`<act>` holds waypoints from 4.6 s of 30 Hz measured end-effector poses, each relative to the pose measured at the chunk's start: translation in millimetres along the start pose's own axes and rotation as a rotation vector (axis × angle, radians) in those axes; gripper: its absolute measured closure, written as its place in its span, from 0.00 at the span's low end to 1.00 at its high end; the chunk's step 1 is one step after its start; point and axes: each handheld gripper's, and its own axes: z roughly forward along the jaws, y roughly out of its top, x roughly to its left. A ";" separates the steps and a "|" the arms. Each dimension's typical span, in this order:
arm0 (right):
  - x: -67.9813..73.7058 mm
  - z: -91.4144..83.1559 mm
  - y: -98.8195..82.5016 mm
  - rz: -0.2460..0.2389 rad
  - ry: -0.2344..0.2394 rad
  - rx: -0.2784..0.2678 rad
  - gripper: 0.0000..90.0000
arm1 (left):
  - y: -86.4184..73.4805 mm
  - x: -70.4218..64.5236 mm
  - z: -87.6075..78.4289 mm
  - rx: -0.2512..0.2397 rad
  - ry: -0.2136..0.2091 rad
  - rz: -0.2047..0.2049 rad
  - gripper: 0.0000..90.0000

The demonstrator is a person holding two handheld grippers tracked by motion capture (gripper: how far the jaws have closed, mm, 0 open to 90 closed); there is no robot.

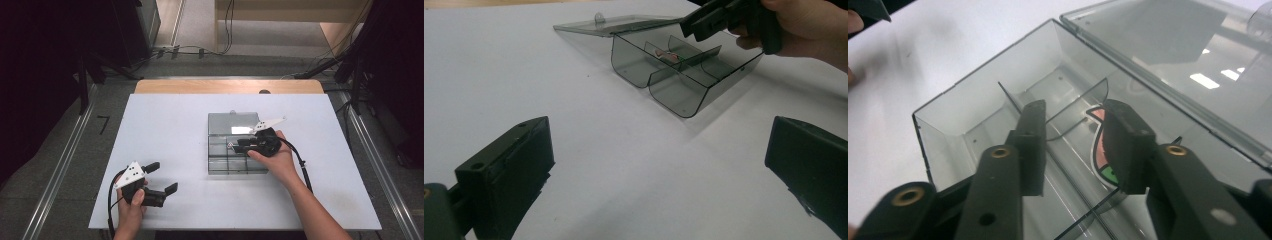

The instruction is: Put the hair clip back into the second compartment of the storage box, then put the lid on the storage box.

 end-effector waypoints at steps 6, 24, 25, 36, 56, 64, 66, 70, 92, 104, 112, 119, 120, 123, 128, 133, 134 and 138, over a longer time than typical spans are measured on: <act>1.5 -12.0 0.5 0.003 -0.011 -0.051 0.53 | 5.1 -4.3 4.3 0.000 -0.006 0.014 0.00; -10.3 -35.6 -9.1 0.023 -0.023 -0.098 0.16 | 29.0 -11.9 28.4 0.024 -0.024 0.044 0.00; -11.3 -36.6 -10.5 0.017 -0.017 -0.102 0.14 | 29.8 -12.0 30.2 0.026 -0.025 0.045 0.00; -13.7 -44.9 -18.9 -0.027 -0.050 -0.098 0.00 | 45.2 -9.1 49.4 0.037 -0.042 0.036 0.00; -27.7 -60.9 -33.5 0.014 -0.085 -0.136 0.00 | 78.0 -1.0 85.5 0.051 -0.069 0.023 0.00; -28.8 -61.1 -34.4 0.011 -0.080 -0.136 0.00 | 89.6 2.9 103.6 0.061 -0.086 0.017 0.00; -28.9 -60.6 -34.2 0.012 -0.082 -0.134 0.00 | 91.4 4.9 110.3 0.071 -0.093 0.009 0.00; -30.4 -59.4 -34.2 0.015 -0.090 -0.136 0.00 | 93.5 11.7 123.6 0.075 -0.121 -0.030 0.00; -36.5 -50.3 -27.8 0.032 -0.118 -0.135 0.00 | 99.5 30.8 178.7 0.144 -0.075 -0.060 0.02; -41.5 -38.8 -9.5 0.045 -0.119 -0.120 0.00 | 98.3 36.7 197.4 0.176 -0.064 -0.097 0.07; -53.5 -30.7 -5.3 0.095 -0.102 -0.102 0.00 | 98.6 39.1 204.4 0.189 -0.054 -0.144 0.12; -65.2 -25.7 -3.7 0.142 -0.102 -0.106 0.00 | 101.2 39.8 207.4 0.202 -0.040 -0.168 0.14; -66.4 -24.8 -3.5 0.146 -0.104 -0.106 0.00 | 101.1 40.0 207.8 0.199 -0.042 -0.178 0.14; -69.6 -23.3 -1.9 0.153 -0.108 -0.100 0.00 | 101.1 41.2 207.9 0.193 -0.034 -0.186 0.14; -74.3 -21.1 1.7 0.176 -0.111 -0.099 0.00 | 102.2 43.6 207.0 0.200 -0.017 -0.197 0.17; -79.6 -17.8 1.8 0.217 -0.117 -0.101 0.02 | 102.5 46.8 205.2 0.202 -0.009 -0.213 0.18; -80.4 -16.3 1.5 0.220 -0.119 -0.095 0.02 | 102.5 47.4 204.6 0.204 -0.007 -0.216 0.18; -82.2 -10.9 -0.1 0.230 -0.119 -0.076 0.02 | 99.8 50.2 204.3 0.235 0.000 -0.227 0.18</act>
